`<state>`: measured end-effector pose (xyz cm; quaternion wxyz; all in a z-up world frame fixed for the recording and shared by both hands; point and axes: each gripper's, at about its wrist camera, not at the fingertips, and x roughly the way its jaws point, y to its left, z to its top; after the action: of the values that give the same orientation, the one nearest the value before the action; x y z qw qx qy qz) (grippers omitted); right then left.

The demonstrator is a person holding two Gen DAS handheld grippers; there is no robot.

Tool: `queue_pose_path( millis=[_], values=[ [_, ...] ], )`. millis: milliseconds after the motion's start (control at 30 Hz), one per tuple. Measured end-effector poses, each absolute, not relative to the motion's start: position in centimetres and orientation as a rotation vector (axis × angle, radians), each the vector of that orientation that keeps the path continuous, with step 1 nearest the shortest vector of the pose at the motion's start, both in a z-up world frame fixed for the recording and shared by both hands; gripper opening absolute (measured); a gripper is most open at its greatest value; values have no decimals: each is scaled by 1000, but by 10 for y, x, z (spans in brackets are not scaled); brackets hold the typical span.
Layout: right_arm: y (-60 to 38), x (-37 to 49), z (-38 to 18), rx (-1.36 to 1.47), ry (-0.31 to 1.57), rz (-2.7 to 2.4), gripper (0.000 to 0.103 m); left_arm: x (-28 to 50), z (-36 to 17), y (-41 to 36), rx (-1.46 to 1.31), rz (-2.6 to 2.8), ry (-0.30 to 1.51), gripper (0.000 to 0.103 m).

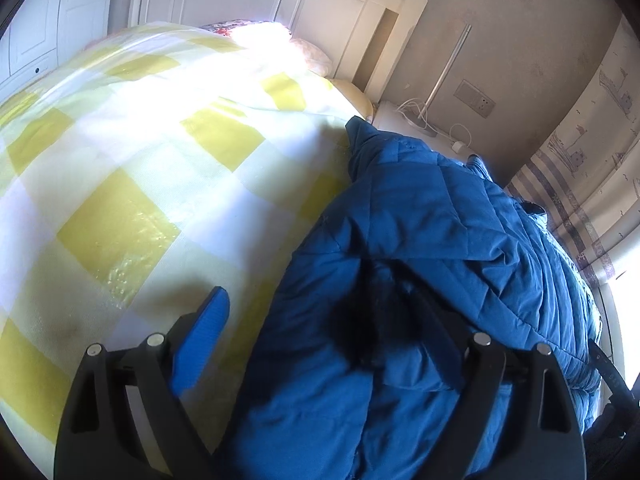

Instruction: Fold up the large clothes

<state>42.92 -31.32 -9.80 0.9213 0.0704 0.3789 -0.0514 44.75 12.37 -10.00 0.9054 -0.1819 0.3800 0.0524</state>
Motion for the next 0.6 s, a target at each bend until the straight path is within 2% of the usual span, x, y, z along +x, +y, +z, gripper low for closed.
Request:
queue_pose_path(
  millis=[100,200,333,433,467,600],
  values=[
    [-311,431,-100,128,782,-108,64,425,-69,127,-383,158,605,87],
    [-307,433,-101,110,787,-114,65,431,-40,99,-323,12,584,89],
    [-307,433,-100,118,784,-109,65,466,-39,39,-152,-74,686,92],
    [-309,432,-100,126,781,-103,65,495,-77,11,-32,-30,845,93],
    [-309,432,-100,129,780,-98,66,501,-94,3,40,1,889,97],
    [-309,432,-100,136,782,-90,67,499,-85,-2,48,43,885,96]
  ],
)
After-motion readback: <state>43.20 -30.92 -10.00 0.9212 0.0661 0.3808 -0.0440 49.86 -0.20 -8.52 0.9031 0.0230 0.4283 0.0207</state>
